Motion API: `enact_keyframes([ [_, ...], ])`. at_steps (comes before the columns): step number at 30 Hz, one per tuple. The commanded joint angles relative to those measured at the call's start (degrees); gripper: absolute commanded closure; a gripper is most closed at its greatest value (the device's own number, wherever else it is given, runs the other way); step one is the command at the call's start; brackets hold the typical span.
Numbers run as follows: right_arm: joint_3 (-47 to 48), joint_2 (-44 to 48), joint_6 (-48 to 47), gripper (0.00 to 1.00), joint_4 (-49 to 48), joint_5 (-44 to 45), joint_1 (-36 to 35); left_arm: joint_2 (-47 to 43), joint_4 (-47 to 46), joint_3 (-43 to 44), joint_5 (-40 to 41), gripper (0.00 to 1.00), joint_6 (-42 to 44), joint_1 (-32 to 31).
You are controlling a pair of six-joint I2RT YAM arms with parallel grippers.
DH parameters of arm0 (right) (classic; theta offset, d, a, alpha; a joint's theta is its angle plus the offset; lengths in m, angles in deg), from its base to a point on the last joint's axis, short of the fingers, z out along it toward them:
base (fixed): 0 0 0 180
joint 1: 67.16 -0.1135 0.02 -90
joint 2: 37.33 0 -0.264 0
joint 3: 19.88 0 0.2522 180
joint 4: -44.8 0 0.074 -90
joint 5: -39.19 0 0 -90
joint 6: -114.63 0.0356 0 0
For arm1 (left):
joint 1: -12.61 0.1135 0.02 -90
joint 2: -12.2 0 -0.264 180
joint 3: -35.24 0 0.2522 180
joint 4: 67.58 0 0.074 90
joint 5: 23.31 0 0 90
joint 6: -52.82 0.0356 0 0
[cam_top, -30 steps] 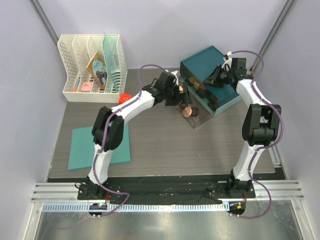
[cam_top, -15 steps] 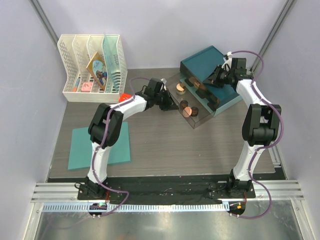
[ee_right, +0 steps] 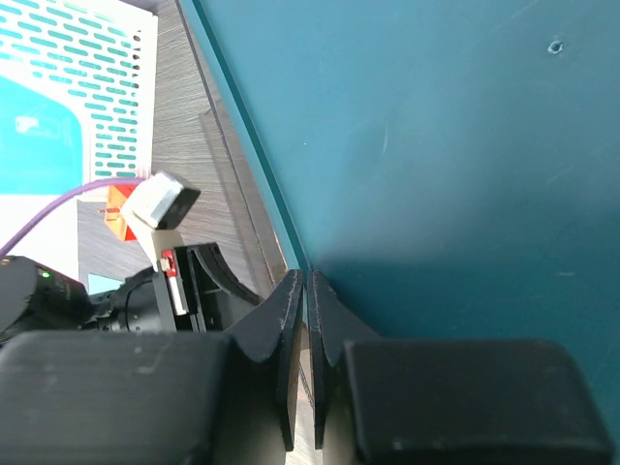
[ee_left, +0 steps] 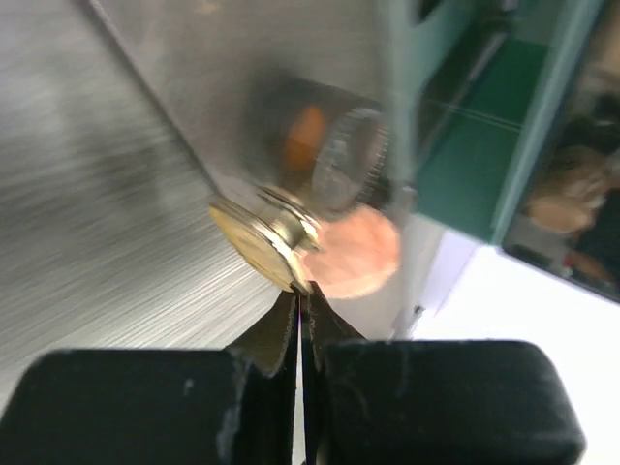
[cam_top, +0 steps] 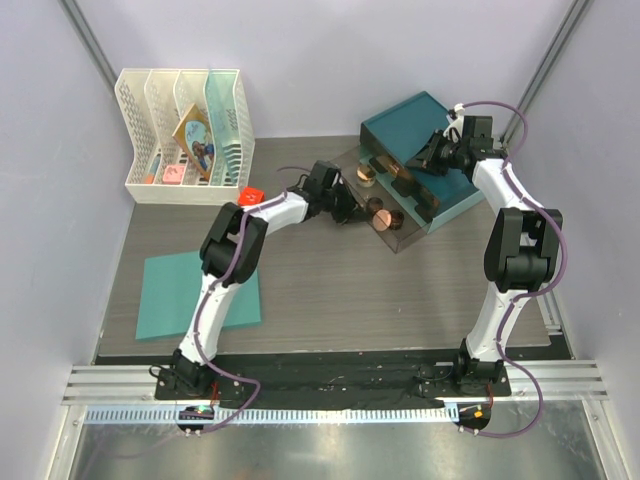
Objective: Organize the makeup
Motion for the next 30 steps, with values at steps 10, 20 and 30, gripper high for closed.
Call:
enact_keyframes([
  [10,-8.0,-10.1,-4.6,0.86,25.0,10.4,-0.6,15.5,-15.8,24.1,1.2,0.88,-15.6,-5.0],
  [20,-8.0,-8.8,-4.5,0.86,25.3,10.3,-0.6,15.7,-19.5,26.7,-0.6,0.71,-15.1,-5.0],
  [30,-6.9,1.7,-3.1,0.82,24.1,7.7,-1.4,-21.1,-19.0,-3.3,-4.2,0.16,6.2,-1.7],
])
